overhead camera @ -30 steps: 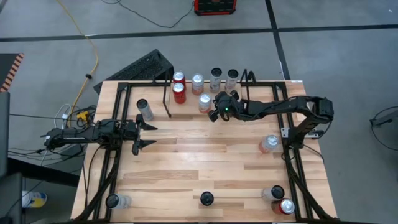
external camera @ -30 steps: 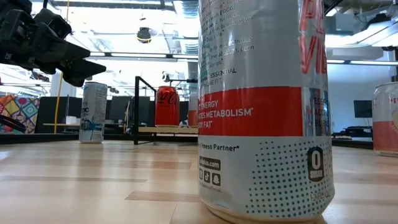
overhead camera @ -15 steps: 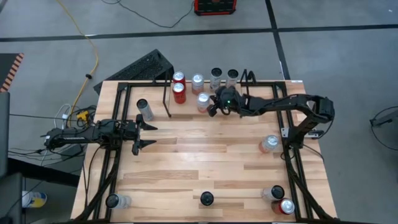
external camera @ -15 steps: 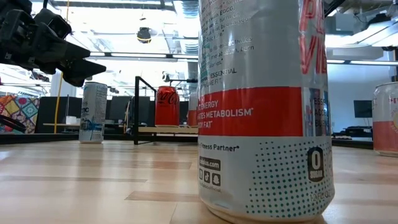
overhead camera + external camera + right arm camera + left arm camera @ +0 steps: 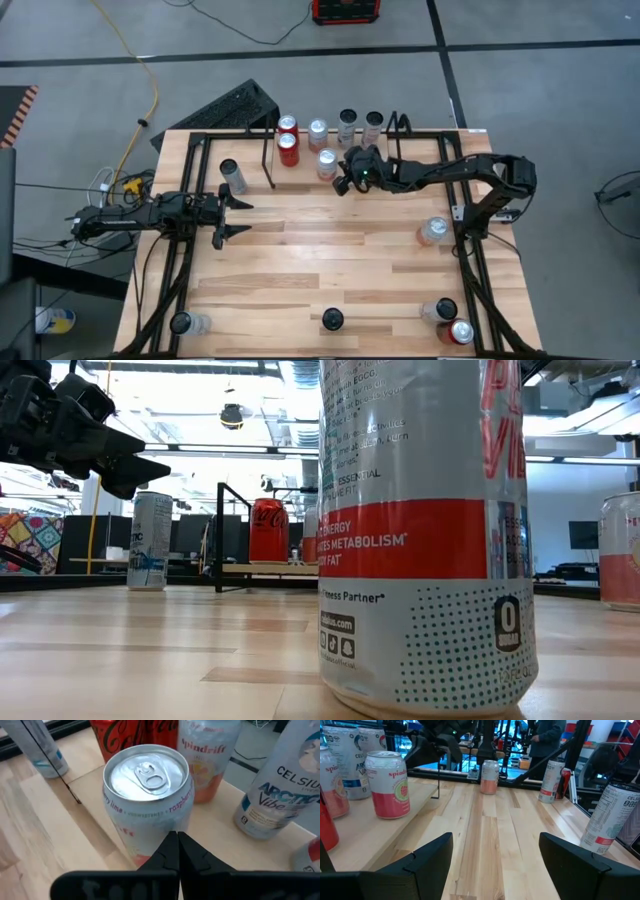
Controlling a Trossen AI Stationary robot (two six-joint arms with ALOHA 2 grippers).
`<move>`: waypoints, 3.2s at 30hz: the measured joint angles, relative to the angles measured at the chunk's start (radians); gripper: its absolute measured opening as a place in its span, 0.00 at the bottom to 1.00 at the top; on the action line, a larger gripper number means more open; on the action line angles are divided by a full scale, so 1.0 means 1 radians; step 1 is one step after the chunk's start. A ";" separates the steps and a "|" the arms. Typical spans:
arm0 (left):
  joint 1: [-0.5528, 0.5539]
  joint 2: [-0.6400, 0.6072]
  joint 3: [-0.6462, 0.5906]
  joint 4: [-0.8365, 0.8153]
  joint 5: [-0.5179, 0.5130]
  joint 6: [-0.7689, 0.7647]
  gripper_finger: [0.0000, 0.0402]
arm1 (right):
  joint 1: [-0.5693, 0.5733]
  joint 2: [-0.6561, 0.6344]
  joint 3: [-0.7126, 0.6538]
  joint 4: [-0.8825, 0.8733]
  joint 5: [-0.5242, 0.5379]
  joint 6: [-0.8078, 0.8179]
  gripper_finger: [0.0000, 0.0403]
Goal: Place canned beverage on shelf
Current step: Put the bottom pink white soda can on the shelf and align with other pink white soda can
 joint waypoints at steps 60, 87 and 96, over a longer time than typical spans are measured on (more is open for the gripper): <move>0.000 0.000 0.000 0.000 -0.001 0.000 0.70 | 0.087 0.148 0.164 0.121 -0.041 0.023 0.04; 0.000 0.000 0.000 0.000 -0.003 0.000 0.70 | 0.147 0.346 0.468 -0.020 0.216 -0.047 0.04; 0.000 0.000 0.000 0.000 -0.005 0.000 0.70 | 0.120 0.348 0.460 -0.075 0.196 -0.037 0.04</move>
